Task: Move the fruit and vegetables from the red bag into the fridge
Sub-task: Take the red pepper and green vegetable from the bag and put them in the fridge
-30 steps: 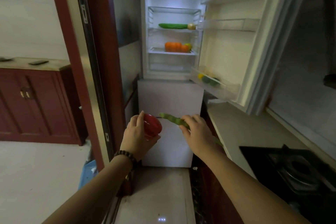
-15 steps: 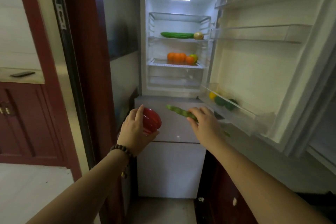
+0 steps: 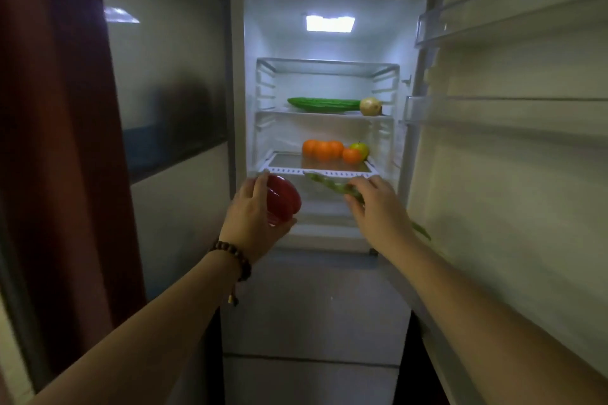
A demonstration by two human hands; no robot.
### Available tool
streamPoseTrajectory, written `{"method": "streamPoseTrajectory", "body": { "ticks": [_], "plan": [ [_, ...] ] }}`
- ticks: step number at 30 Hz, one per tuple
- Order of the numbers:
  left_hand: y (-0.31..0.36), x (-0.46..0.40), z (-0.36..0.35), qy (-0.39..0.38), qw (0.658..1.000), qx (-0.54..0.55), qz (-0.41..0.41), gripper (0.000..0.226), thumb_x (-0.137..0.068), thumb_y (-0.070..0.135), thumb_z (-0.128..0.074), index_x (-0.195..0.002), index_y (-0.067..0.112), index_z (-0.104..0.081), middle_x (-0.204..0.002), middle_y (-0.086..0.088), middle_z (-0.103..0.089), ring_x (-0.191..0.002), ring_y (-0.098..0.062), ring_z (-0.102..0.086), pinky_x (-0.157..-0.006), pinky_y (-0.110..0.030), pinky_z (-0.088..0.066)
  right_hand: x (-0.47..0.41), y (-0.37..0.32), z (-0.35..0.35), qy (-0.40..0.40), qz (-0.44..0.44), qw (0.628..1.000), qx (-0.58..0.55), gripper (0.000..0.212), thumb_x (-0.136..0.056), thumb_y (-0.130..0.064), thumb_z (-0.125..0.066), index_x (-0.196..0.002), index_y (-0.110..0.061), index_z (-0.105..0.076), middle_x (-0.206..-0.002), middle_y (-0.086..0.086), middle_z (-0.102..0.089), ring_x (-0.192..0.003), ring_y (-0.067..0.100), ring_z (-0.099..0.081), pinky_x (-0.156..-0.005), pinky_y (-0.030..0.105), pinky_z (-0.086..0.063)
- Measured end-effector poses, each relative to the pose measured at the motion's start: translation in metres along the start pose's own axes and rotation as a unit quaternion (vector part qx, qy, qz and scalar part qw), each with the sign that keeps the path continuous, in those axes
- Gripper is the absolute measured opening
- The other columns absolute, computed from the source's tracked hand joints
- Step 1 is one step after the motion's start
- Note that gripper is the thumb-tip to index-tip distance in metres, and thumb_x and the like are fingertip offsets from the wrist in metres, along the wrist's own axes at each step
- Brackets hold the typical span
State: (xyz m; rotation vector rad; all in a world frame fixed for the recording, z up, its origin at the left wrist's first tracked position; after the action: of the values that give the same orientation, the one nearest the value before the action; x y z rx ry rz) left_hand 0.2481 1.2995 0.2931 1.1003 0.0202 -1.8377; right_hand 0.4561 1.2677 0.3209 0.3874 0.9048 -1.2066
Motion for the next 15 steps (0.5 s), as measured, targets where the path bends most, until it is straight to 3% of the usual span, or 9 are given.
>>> {"method": "streamPoseTrajectory", "body": {
  "ticks": [5, 15],
  "plan": [
    [-0.022, -0.074, -0.024, 0.04, 0.999, 0.017, -0.023, 0.098, -0.069, 0.036, -0.079, -0.144, 0.015, -0.02, -0.141, -0.009, -0.033, -0.124, -0.025, -0.04, -0.096, -0.032, -0.038, -0.071, 0.017, -0.036, 0.008, 0.012, 1.0, 0.011, 0.027, -0.091, -0.018, -0.054, -0.117, -0.012, -0.058, -0.108, 0.015, -0.056, -0.102, 0.032, -0.051, -0.084, 0.04, -0.045],
    [-0.076, -0.238, -0.063, 0.104, 0.988, 0.066, -0.095, 0.097, -0.067, 0.036, -0.08, -0.143, 0.013, -0.023, -0.137, -0.011, -0.036, -0.123, -0.025, -0.041, -0.099, -0.043, -0.044, -0.214, 0.069, -0.097, 0.052, -0.037, 0.997, 0.038, 0.037, -0.091, -0.009, -0.047, -0.127, -0.011, -0.055, -0.112, 0.018, -0.052, -0.108, 0.032, -0.048, -0.093, 0.035, -0.038]
  ]
}}
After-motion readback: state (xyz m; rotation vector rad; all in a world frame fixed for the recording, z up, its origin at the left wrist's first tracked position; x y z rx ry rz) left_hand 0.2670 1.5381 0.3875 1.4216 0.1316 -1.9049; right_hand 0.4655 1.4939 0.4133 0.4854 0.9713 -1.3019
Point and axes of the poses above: each hand's wrist, its own x-axis away from the middle knuckle, its own z-axis out of the back of the hand, y = z × x, the point moved 6 cm from there along -x, towards the middle knuckle
